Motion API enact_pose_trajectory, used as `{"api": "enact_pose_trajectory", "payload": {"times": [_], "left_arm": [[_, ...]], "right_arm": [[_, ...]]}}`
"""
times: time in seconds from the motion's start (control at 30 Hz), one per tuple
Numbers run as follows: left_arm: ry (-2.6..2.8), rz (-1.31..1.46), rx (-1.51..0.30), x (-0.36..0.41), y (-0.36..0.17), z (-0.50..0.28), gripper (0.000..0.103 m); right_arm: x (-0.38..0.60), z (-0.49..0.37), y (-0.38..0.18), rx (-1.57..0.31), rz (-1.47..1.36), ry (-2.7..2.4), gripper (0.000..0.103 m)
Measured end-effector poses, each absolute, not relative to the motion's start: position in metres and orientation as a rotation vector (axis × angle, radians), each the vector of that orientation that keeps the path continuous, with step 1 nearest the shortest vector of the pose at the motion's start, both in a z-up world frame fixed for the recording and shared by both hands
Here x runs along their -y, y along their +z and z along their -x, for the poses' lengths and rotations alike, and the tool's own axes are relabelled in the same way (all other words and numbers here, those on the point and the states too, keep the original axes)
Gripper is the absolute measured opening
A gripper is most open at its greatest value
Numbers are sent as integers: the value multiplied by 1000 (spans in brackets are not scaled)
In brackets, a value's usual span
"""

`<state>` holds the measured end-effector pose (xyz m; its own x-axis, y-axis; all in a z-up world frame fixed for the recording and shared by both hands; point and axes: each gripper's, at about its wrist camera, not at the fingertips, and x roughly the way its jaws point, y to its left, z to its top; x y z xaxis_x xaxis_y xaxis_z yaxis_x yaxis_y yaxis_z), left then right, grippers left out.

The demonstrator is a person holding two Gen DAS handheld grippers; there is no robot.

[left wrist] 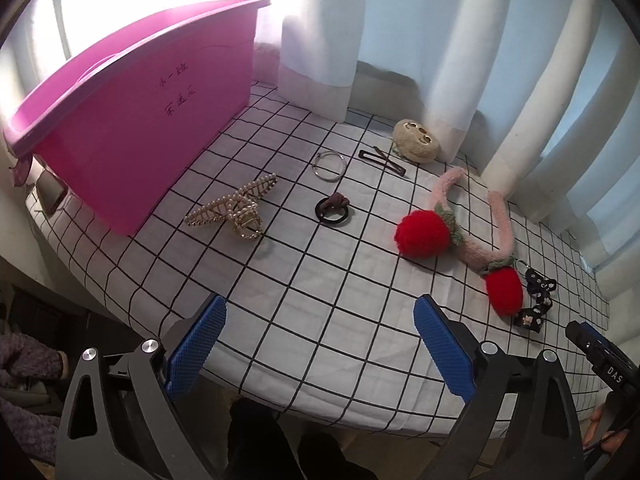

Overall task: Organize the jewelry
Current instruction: 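Withdraw both tools from the basin back over the table, then move the left tool to the pearl claw clip while the right tool approaches the black keychain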

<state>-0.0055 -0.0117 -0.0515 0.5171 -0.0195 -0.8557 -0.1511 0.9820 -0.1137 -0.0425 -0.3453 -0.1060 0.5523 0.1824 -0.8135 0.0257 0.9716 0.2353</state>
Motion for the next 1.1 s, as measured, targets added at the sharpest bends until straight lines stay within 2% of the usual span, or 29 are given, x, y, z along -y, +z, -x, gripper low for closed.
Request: {"api": "enact_pose_trajectory", "payload": {"times": [0.4, 0.57, 0.77, 1.1], "left_arm": [[224, 151, -926, -49, -83, -33, 96], [207, 151, -918, -64, -112, -57, 96], [180, 136, -913, -72, -139, -70, 96], [128, 62, -884, -73, -148, -85, 96]], "right_arm": [[350, 28, -132, -959, -258, -86, 68], [344, 22, -149, -953, -284, -132, 68], [340, 16, -165, -938, -315, -177, 68], [343, 2, -173, -898, -356, -227, 68]]}}
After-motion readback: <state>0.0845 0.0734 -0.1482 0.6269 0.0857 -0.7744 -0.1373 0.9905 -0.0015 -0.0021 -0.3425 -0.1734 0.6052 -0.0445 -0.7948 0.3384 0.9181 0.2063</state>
